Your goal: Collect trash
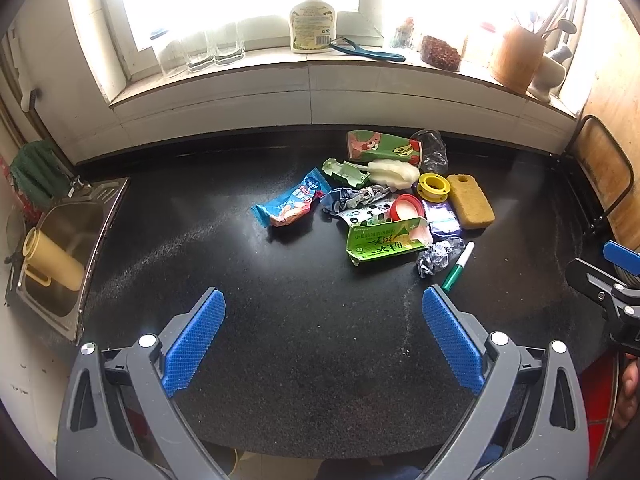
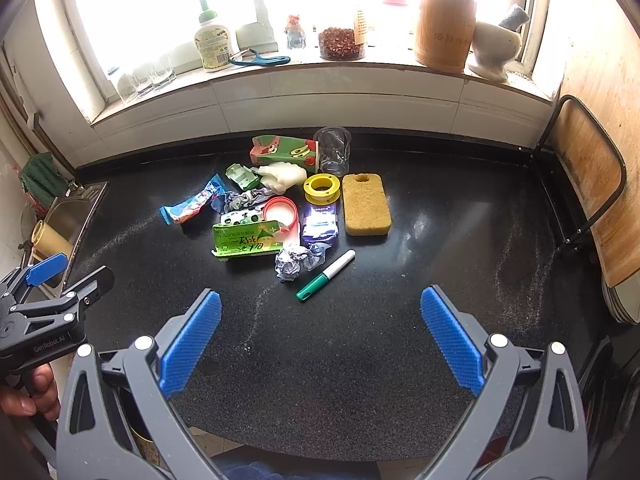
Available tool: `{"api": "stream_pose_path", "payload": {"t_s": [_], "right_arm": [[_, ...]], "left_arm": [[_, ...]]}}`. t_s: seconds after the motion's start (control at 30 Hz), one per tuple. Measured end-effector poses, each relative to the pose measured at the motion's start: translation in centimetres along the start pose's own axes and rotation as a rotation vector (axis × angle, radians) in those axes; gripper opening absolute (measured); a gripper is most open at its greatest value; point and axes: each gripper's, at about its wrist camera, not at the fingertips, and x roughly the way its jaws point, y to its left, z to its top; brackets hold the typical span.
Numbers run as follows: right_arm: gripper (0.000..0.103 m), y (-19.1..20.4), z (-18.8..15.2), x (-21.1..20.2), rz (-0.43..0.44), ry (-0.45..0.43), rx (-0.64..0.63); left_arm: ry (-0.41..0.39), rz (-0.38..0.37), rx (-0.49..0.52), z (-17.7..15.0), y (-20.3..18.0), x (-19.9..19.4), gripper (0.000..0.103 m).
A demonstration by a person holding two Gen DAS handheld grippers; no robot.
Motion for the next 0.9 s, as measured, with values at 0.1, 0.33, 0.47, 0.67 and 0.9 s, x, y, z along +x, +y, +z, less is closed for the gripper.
{"api": "stream_pose_path", "payload": {"t_s": [0.1,0.33,0.47,0.67,0.9], "right_arm": [[0.097,-0.1,0.1,0.0,0.001,0.001,0.001],[0.097,-0.3,0.0,0.0,0.0,0.001,0.004],[0.097,-0.5,0.0,-0.1,0.001,0.002,0.008],[0.097,-0.7,0.0,-0.1,0.002,0.002,0.011],[0.097,-0.8,0.0,-0.1,0.001,0.005,0.011]], "left_arm": [[0.0,-0.001,-0.001,-0.2,0.0,0.1,0.096],[0.003,-0.005,-0.001,0.2,-0.2,-0.1,0.096],[0.005,-0.003,0.005,0.5,-0.8,-0.4,0.096],[0.005,-0.003,0.004,0.4,-1.0,-0.5,0.096],[0.007,0.008,0.009,0.4,-1.1,-0.4,0.096]]}}
